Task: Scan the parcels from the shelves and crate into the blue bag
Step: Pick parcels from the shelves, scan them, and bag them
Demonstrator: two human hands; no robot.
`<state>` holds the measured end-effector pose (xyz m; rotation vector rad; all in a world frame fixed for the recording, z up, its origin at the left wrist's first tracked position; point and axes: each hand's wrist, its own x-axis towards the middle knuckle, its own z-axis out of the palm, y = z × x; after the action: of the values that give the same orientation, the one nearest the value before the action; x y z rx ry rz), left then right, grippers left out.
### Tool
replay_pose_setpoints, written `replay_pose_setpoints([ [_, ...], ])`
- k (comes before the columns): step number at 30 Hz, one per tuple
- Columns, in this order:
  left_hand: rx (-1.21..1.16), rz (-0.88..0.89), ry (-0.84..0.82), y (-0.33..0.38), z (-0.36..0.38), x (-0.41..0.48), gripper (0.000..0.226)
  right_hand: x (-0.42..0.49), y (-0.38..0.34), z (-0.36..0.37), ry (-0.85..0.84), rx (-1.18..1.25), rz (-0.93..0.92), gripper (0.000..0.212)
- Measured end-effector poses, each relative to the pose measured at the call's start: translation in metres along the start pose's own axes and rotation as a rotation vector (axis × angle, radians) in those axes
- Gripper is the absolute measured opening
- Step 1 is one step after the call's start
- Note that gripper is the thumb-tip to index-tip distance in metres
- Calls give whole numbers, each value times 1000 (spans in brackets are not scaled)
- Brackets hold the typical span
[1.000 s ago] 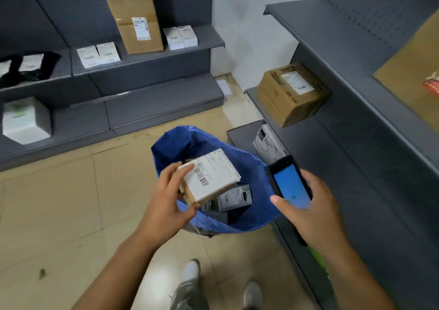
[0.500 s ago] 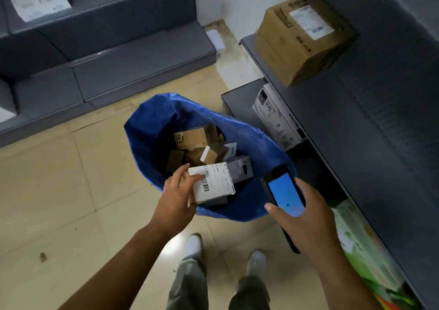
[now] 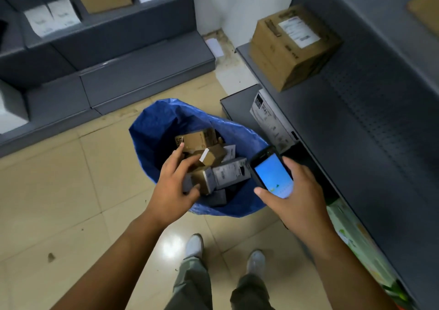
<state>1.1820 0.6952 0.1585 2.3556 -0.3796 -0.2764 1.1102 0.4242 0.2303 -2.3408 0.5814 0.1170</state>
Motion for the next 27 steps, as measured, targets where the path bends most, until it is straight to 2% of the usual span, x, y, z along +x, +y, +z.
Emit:
replay_pose_setpoints([
  [7, -98, 83, 105, 89, -61, -13, 77, -13, -50, -52, 67, 18, -132, 89],
  [16, -117, 340, 230, 172, -138, -17, 71, -40, -119, -129, 269, 36, -252, 90],
  [21, -72, 518, 162, 208, -169, -3, 72, -64, -141, -155, 375, 5, -229, 92],
  [27, -110, 747, 87, 255, -171, 12, 69, -106, -135, -187, 541, 0, -101, 89],
])
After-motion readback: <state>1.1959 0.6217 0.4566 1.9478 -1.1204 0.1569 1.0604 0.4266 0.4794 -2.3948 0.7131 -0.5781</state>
